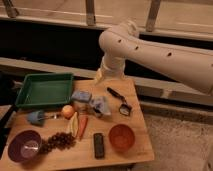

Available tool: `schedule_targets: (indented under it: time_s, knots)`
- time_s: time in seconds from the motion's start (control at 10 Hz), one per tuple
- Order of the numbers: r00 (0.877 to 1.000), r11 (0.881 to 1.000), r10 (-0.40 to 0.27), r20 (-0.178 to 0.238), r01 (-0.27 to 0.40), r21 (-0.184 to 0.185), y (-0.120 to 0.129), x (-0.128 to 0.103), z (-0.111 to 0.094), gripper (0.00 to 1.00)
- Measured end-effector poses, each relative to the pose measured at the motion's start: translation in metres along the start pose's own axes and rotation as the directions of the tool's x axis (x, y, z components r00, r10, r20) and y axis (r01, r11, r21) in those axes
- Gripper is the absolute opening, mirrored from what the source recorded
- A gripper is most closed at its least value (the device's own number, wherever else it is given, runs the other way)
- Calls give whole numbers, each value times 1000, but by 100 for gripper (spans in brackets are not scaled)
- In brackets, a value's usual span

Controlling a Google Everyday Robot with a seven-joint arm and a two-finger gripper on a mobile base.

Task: Wipe red bowl with sponge

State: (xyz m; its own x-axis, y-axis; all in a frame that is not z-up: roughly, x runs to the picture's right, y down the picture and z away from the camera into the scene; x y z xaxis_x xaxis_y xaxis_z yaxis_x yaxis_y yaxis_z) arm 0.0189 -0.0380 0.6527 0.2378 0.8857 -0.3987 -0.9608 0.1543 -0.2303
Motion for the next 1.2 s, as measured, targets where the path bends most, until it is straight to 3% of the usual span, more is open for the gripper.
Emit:
schedule_targets:
  time_s: [0.2,0.4,0.6,0.7,1.0,1.2]
  knots:
    - [988,984,-150,23,151,-90,29,11,-19,78]
    - [977,969,-208,37,211,-126,42,16,-27,78]
    - [975,967,-218,34,220,-129,44,16,-25,78]
    - [974,966,-223,24,225,-131,43,17,-21,78]
    - [952,938,-305,-11,298,-178,72,6,11,78]
    - [933,918,-357,-56,338,-209,97,-1,39,78]
